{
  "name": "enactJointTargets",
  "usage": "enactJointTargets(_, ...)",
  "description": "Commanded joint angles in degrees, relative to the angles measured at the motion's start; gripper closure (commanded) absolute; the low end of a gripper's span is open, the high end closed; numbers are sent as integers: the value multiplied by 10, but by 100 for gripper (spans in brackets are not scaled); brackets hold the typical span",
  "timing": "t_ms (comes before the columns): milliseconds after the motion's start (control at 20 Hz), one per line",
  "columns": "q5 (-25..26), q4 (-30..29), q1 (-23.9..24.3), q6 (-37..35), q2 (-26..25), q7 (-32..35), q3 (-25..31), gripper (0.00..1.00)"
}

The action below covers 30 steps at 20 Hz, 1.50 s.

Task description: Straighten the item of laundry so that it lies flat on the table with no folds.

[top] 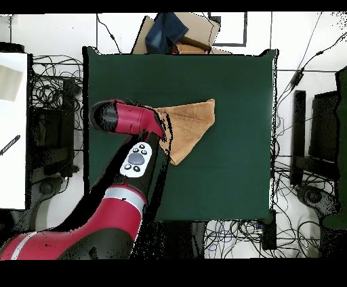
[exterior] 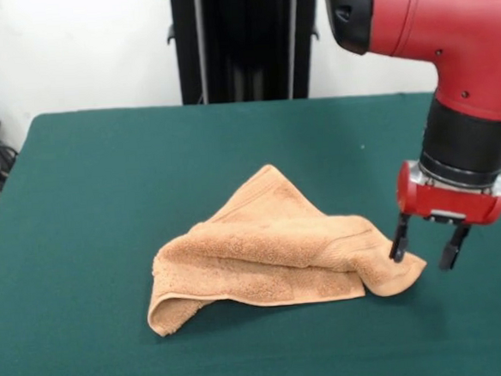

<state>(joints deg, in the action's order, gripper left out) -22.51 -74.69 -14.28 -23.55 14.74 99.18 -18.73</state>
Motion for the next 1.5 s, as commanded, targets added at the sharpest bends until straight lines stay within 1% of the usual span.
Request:
enactJointTargets(50, 8, -49, 5, -23, -23, 100, 59, 0)
enactJointTargets(250, 6, -46, 6, -12, -31, 102, 63, 0)
enactJointTargets(800, 7, -42, 7, -15, -35, 100, 64, 0)
enactJointTargets(1250, 11, -52, 9, -9, -37, 92, 73, 0)
enactJointTargets(1500, 12, -72, 20, 6, -41, 84, 95, 0)
